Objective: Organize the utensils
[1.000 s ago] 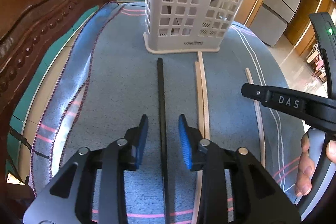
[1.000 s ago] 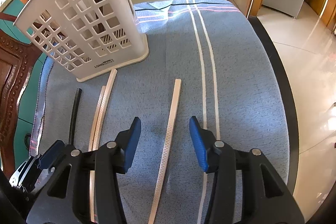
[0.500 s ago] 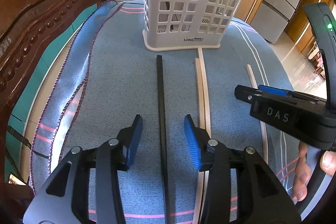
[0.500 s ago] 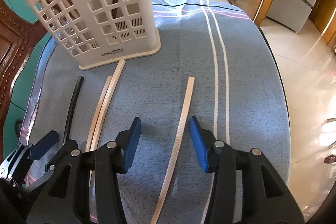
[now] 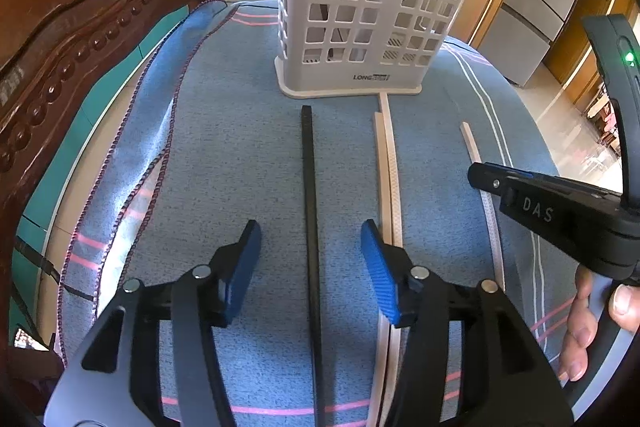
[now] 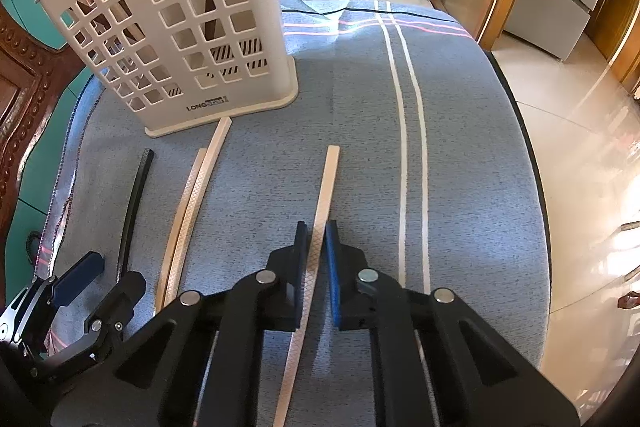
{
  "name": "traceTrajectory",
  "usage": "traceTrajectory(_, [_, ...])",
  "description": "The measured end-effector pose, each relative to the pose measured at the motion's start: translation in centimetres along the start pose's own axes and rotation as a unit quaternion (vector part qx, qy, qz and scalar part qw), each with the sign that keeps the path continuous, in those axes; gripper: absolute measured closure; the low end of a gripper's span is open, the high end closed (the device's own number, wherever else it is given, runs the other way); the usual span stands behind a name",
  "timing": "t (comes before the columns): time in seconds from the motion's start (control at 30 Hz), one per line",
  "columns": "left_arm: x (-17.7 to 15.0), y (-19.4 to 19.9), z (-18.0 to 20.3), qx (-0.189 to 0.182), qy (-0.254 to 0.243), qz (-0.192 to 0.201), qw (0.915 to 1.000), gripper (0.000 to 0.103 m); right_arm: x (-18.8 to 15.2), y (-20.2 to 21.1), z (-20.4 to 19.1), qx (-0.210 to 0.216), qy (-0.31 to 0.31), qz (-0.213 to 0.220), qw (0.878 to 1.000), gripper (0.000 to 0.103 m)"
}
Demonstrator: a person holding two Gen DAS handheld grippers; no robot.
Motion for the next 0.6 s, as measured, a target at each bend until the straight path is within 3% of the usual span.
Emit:
traceTrajectory(0.27, [-0.1, 0.1, 0.0, -0.001, 0.001, 0.001, 1.0000, 0.047, 0.2, 0.4, 0.2, 0.005, -0.012, 0.002, 1.000, 0.090])
traceTrajectory(0.37, [-0.1, 0.2, 0.1, -0.003, -0.003, 0.000, 1.0000, 0.044, 0.2, 0.4, 0.4, 0.005, -0.013, 0.003, 1.000, 0.079])
traceTrajectory(0.6, [-0.5, 0.0, 1.0, -0.002, -0.014, -0.006, 0.9999, 0.043, -0.2, 0.3, -0.2, -0.004, 0.002, 0.002, 1.000, 0.079])
Point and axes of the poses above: each gripper's, at about its wrist camera, not at the fingertips, and y roughly against the way its jaws point, z to its right, x to its top, the point moved 9 cm from there along -y, roughly the way its jaws point, and after that the axes turned 15 degrees about -x, right-handed, at the moved point
